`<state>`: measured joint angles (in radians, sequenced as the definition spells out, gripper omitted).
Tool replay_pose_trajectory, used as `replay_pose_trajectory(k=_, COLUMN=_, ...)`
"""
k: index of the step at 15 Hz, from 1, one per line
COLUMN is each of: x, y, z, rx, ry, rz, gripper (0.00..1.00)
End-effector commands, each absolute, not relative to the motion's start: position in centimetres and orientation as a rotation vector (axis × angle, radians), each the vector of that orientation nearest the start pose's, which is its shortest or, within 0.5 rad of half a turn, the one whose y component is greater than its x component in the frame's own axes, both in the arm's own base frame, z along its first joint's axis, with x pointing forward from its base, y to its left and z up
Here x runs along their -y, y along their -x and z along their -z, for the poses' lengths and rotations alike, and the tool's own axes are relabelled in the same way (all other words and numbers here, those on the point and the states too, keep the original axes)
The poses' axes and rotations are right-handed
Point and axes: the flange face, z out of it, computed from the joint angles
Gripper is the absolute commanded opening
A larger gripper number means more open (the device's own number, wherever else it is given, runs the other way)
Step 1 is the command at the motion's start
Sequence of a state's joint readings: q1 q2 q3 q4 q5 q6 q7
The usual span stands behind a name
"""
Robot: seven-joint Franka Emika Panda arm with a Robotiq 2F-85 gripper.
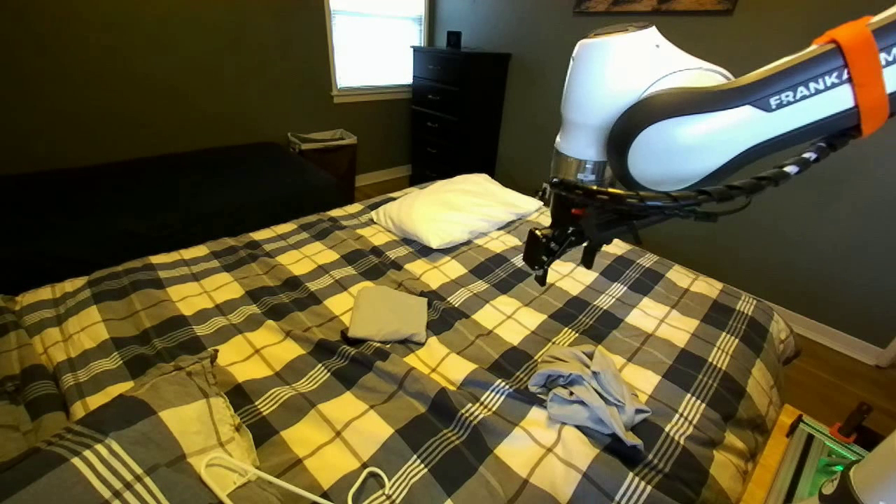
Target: Unfold the pillowcase
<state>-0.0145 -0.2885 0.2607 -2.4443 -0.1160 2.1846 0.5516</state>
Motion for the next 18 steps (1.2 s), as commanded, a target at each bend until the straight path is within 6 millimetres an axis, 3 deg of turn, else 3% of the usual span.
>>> replay_pose_trajectory(k=1, x=-6.9, y=-43.0, z=-39.0, rx=-0.617, ry=3.247, rz=-0.127, gripper=1.0)
replay_pose_trajectory(k=4, x=-4.5, y=-42.7, z=-36.3, rx=-0.681, ry=3.202, rz=-0.239, gripper=1.0)
replay_pose_trajectory(k=7, x=-3.5, y=-43.0, z=-34.5, rx=-0.705, ry=3.134, rz=-0.301, gripper=1.0)
replay_pose_trajectory(k=8, x=-3.8, y=-42.8, z=-35.7, rx=-0.698, ry=3.183, rz=-0.272, gripper=1.0)
replay_pose_trajectory(k=13, x=-3.1, y=-43.1, z=-35.0, rx=-0.711, ry=3.166, rz=-0.311, gripper=1.0)
replay_pose_trajectory(k=18, x=3.6, y=-41.2, z=-29.7, rx=-0.923, ry=3.0, rz=-0.534, gripper=1.0)
